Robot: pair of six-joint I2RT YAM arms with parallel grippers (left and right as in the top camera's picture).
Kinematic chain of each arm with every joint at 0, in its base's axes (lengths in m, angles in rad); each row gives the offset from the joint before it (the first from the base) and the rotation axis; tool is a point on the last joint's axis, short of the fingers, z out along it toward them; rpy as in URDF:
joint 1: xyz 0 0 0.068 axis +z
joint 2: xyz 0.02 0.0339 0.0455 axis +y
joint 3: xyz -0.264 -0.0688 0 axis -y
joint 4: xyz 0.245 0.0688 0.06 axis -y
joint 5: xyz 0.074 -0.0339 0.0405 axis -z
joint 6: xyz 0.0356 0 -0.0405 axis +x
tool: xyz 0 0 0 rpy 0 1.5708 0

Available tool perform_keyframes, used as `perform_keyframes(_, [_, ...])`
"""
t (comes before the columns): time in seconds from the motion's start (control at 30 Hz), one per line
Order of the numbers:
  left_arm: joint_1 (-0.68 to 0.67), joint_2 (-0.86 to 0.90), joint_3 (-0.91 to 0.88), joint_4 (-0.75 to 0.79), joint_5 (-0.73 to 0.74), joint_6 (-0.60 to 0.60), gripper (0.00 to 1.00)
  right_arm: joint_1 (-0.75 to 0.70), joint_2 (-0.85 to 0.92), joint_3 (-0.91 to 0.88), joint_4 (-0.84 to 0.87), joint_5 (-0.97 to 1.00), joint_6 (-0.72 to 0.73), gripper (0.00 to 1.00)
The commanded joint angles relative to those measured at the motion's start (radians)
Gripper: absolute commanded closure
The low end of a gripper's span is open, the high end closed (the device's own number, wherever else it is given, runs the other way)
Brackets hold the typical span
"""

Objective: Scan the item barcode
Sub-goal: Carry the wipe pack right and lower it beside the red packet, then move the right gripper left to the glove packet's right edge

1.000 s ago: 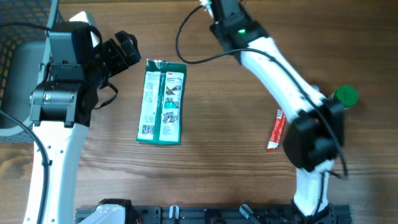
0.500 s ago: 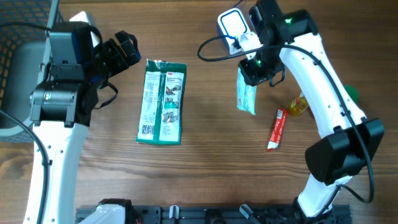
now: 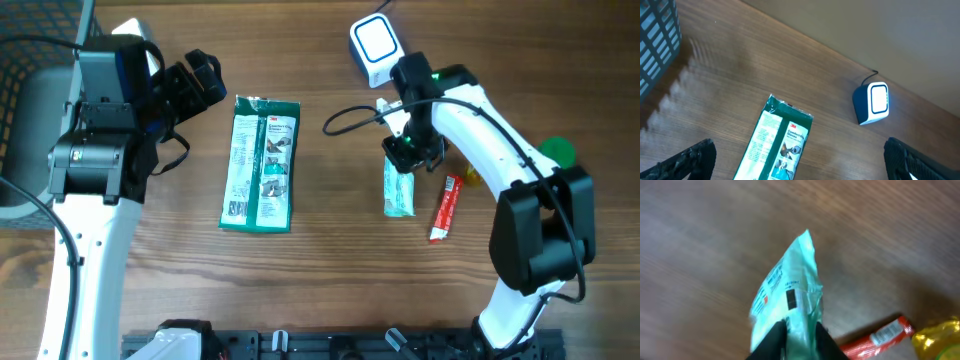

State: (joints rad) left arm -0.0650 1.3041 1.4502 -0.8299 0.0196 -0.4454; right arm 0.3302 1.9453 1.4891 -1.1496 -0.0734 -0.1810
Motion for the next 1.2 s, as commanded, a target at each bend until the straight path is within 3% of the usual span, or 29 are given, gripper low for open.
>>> perform_keyframes(0.0, [0.003, 0.003, 0.003, 0.003, -0.014, 0.023, 0.0, -0.003, 0.003, -0.045, 0.072, 0.055, 0.009, 0.45])
perform_keyframes(0.1, [0.003, 0.003, 0.003, 0.003, -0.014, 0.023, 0.0, -0.002, 0.003, -0.08, 0.24, 0.054, 0.213, 0.35])
perform_keyframes(0.23, [0.003, 0.003, 0.003, 0.003, -0.014, 0.023, 0.0, 0.018, 0.003, -0.106, 0.303, -0.079, 0.41, 0.46])
perform_keyframes(0.47, [0.003, 0.003, 0.003, 0.003, -0.014, 0.023, 0.0, 0.141, 0.003, -0.108, 0.3, -0.138, 0.43, 0.48])
perform_keyframes(0.7, [0.003, 0.003, 0.003, 0.003, -0.014, 0.023, 0.0, 0.219, 0.003, -0.153, 0.269, -0.016, 0.567, 0.48])
perform_keyframes(0.9, [0.003, 0.003, 0.003, 0.003, -0.014, 0.023, 0.0, 0.19, 0.003, -0.269, 0.254, 0.243, 0.576, 0.45])
perform_keyframes(1.17, [0.003, 0.003, 0.003, 0.003, -0.014, 0.023, 0.0, 0.07, 0.003, -0.282, 0.234, 0.195, 0.468, 0.46])
